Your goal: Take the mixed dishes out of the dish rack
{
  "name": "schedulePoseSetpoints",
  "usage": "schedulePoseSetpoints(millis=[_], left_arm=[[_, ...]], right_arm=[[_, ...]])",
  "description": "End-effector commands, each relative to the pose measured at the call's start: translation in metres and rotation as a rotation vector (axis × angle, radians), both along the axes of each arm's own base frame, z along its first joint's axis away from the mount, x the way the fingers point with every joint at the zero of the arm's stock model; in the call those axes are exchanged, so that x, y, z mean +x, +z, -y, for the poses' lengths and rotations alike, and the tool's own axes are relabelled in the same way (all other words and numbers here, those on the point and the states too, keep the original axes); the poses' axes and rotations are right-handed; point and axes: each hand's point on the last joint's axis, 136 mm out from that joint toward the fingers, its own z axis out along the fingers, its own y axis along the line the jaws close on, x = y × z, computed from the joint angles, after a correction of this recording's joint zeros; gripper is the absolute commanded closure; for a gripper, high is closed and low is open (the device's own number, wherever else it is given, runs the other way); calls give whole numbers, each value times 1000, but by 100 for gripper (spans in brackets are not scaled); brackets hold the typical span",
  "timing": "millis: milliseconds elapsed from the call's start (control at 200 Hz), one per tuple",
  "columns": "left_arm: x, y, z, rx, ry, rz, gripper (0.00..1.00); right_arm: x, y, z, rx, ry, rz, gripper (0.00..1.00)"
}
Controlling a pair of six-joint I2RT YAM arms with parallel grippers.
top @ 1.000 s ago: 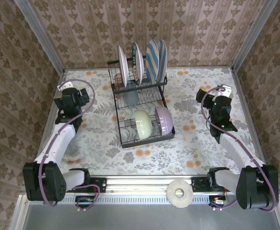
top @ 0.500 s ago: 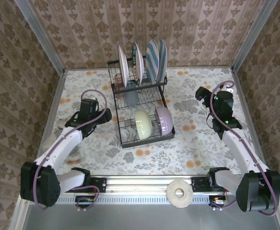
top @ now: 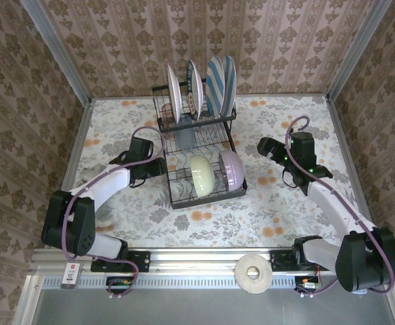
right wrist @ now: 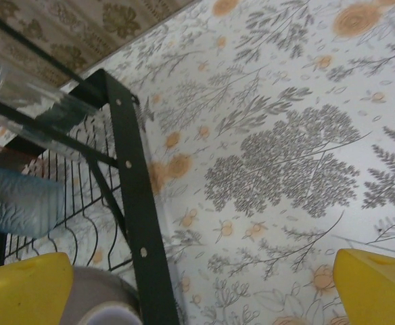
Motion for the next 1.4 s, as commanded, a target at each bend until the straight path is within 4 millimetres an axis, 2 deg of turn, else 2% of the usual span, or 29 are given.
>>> schedulePoseSetpoints(millis=[0,90,315,335,440,605,695,865,985,1225,1395], left_arm=[[5,7,27,-60,-51,28,39],[-6,13,24,-51,-44,35,39],[-35,32,-4,-7,57,69,36],[-41,33,4,-13,27,74,36],[-51,31,15,-44,1,61,36],[-56,15,36,-39,-67,13,37],[-56,3,40,-16,-59,-26,39],[-51,-18,43,11,-38,-68,48],[-45,-23,47,29,-48,-71,57],[-35,-32,59,68,-113,-78,100],[-31,-34,80,101,-190,-75,100]], right_arm=[[-7,-12,-11,15,45,-41,0],[-6,-11,-16,21,66,-44,0],[-5,-22,-22,13,89,-75,0],[-5,-23,-23,16,93,-77,0],[-4,-28,-28,22,113,-90,0],[-2,-28,-34,19,147,-97,1],[-4,-27,-35,16,157,-98,1],[-7,-21,-36,7,172,-87,1],[-10,-17,-35,-5,174,-83,1],[-11,-6,-27,-51,155,-62,1],[-7,2,-16,-90,103,-47,0]])
